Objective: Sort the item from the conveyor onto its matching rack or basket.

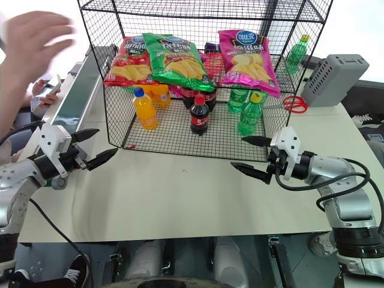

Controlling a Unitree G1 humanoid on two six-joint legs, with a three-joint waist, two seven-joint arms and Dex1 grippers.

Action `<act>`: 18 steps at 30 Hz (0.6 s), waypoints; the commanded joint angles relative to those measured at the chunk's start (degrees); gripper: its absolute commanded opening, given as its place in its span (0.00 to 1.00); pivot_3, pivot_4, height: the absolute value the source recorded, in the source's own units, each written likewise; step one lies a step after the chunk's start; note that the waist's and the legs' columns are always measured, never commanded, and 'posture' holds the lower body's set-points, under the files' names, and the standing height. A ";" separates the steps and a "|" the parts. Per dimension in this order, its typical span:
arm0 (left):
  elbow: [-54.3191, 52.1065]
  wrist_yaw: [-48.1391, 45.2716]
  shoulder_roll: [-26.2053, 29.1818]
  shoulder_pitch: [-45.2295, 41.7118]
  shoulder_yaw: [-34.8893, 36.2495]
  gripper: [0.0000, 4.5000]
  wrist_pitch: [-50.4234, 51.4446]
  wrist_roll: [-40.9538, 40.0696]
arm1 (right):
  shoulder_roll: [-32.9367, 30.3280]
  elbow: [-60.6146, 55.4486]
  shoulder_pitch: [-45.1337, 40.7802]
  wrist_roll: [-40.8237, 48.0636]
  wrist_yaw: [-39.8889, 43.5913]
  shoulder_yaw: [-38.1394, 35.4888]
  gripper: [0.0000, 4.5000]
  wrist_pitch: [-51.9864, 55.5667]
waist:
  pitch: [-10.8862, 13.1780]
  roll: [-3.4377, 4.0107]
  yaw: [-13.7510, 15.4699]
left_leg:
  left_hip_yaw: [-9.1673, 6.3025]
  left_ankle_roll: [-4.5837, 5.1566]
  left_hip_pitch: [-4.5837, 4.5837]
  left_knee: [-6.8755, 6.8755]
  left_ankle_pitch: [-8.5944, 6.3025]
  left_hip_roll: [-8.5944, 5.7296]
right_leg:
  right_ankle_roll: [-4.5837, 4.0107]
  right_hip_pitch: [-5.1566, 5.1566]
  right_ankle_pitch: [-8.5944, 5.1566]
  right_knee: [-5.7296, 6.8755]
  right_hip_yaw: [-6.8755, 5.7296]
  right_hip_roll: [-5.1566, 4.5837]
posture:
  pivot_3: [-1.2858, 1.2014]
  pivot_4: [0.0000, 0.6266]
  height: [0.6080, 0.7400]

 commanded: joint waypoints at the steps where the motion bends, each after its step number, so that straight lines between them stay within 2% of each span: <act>1: -1.86 -0.66 0.99 0.27 0.42 1.00 0.18 -0.29 | -0.21 -2.37 0.49 0.88 -0.46 -1.85 0.96 -0.62 | 0.00 0.00 0.00 | 0.00 0.00 0.01 0.00 0.00 0.00 | 0.00 0.00 0.00 0.01 0.00 0.00 | 0.52 0.24 1.00; 18: -0.13 -2.06 2.29 -2.48 -0.89 1.00 0.41 0.63 | 0.40 -3.80 2.26 0.25 -2.45 -1.26 0.96 -1.43 | 0.00 0.00 0.03 | 0.00 0.00 0.00 0.00 0.00 0.00 | 0.00 0.00 0.00 0.01 0.00 0.00 | 0.52 0.24 1.00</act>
